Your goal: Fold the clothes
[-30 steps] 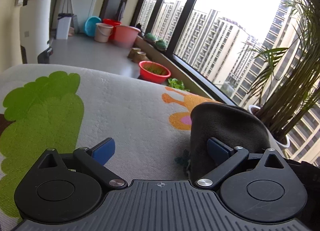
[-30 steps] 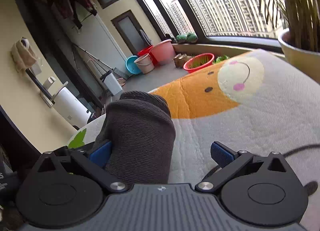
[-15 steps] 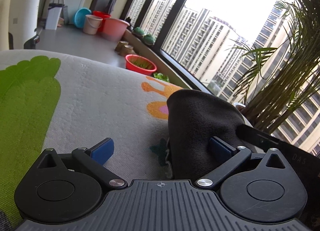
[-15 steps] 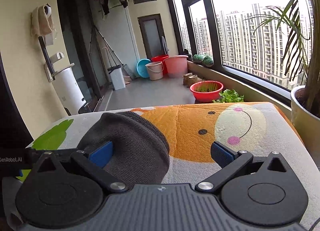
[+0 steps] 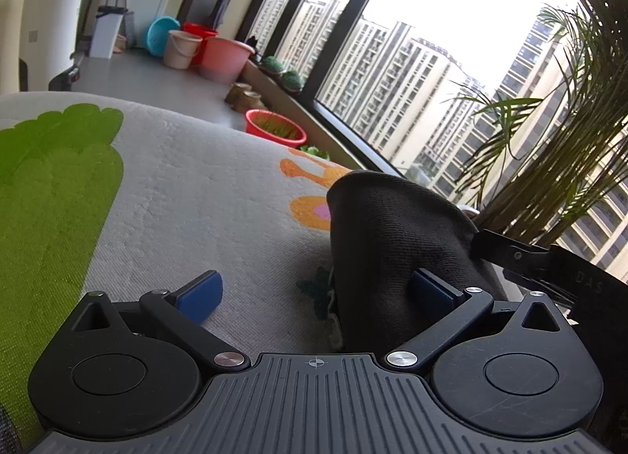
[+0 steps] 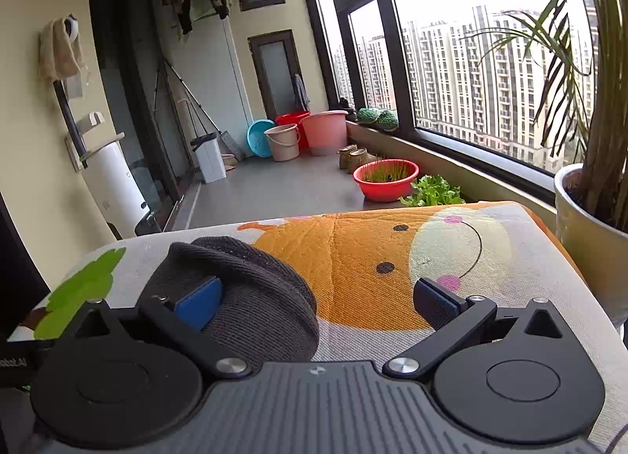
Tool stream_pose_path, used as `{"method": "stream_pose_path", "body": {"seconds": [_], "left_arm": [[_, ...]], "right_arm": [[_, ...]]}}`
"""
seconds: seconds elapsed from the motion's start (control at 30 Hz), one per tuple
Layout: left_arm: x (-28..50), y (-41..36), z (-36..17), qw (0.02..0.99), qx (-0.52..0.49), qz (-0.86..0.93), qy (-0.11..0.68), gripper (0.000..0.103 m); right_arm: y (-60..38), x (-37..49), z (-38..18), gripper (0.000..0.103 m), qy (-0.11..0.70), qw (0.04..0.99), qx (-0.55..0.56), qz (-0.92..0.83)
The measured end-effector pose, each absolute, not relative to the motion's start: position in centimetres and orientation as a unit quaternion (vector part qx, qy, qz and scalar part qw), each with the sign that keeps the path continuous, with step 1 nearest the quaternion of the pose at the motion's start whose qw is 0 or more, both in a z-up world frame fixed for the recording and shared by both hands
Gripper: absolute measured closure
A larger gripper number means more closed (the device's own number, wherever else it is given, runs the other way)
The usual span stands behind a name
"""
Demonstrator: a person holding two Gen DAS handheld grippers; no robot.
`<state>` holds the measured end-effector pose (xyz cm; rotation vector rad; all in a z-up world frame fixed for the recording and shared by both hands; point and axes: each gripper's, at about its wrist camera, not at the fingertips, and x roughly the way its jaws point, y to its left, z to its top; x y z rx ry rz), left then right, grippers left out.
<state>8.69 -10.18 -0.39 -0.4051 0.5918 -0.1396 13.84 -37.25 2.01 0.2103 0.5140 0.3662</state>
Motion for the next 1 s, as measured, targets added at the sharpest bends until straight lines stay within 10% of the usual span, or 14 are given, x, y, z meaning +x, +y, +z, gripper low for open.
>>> {"method": "stream_pose_path", "body": {"seconds": [1.0], "left_arm": [[10.0, -11.7, -0.1, 0.934, -0.210, -0.049, 0.285, 0.000]], "right_arm": [[-36.3, 12.9, 1.7, 0.000, 0.238, 0.948, 0.021, 0.208]]}}
